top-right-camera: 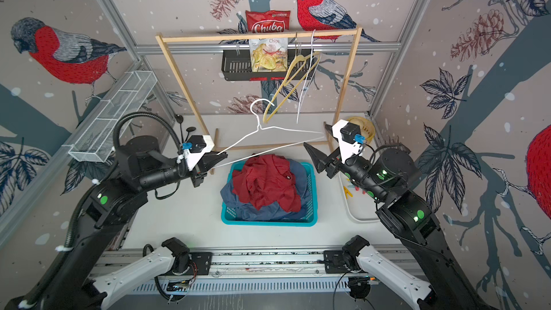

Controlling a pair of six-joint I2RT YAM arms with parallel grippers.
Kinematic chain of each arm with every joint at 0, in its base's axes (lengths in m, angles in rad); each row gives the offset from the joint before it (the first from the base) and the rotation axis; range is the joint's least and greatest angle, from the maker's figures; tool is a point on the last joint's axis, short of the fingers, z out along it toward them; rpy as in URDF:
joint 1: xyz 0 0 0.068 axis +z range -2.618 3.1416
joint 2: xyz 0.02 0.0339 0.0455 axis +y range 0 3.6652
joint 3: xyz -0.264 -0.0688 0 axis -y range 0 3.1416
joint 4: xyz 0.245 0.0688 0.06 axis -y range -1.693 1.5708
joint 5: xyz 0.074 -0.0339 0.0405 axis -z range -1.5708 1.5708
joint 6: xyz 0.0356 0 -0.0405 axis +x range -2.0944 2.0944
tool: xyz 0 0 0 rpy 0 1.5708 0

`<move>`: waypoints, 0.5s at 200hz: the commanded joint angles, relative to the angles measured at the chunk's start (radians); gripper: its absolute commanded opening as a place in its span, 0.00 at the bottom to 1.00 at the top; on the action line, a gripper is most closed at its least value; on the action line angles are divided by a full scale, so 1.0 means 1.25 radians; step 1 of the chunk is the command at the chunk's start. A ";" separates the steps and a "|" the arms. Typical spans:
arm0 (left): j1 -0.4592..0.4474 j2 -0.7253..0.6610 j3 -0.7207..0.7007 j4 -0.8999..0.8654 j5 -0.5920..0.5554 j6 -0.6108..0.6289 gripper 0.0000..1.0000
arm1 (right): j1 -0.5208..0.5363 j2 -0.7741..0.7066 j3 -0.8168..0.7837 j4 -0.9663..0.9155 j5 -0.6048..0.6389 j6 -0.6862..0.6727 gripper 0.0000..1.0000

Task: Remove the clothespins securing t-shirts to the hanger
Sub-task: Place the hanger on the clothes rail.

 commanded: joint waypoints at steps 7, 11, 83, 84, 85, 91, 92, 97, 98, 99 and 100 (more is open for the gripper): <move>0.002 -0.051 0.020 0.105 -0.117 -0.058 0.00 | 0.002 0.004 -0.013 0.043 0.117 0.024 0.80; 0.002 -0.055 0.028 0.105 -0.127 -0.061 0.00 | 0.001 0.005 -0.015 0.039 0.131 0.027 0.80; 0.002 0.000 0.172 0.008 -0.408 -0.081 0.00 | -0.007 0.015 -0.068 0.016 0.376 0.076 0.86; 0.002 0.001 0.172 0.008 -0.410 -0.083 0.00 | -0.008 0.015 -0.069 0.016 0.378 0.076 0.86; 0.002 0.002 0.172 0.008 -0.417 -0.085 0.00 | -0.008 0.015 -0.070 0.016 0.380 0.077 0.86; 0.002 0.009 0.170 0.006 -0.460 -0.106 0.00 | -0.012 0.015 -0.075 0.014 0.391 0.080 0.87; 0.002 0.011 0.170 0.005 -0.466 -0.110 0.00 | -0.013 0.016 -0.075 0.014 0.392 0.080 0.87; 0.002 0.016 0.168 0.003 -0.492 -0.126 0.00 | -0.018 0.016 -0.079 0.013 0.397 0.083 0.88; 0.002 0.017 0.168 0.002 -0.495 -0.128 0.00 | -0.019 0.016 -0.080 0.013 0.397 0.083 0.88; 0.002 0.019 0.168 0.002 -0.497 -0.131 0.00 | -0.020 0.016 -0.081 0.012 0.398 0.084 0.88; 0.002 0.020 0.168 0.001 -0.500 -0.133 0.00 | -0.021 0.017 -0.082 0.012 0.398 0.084 0.88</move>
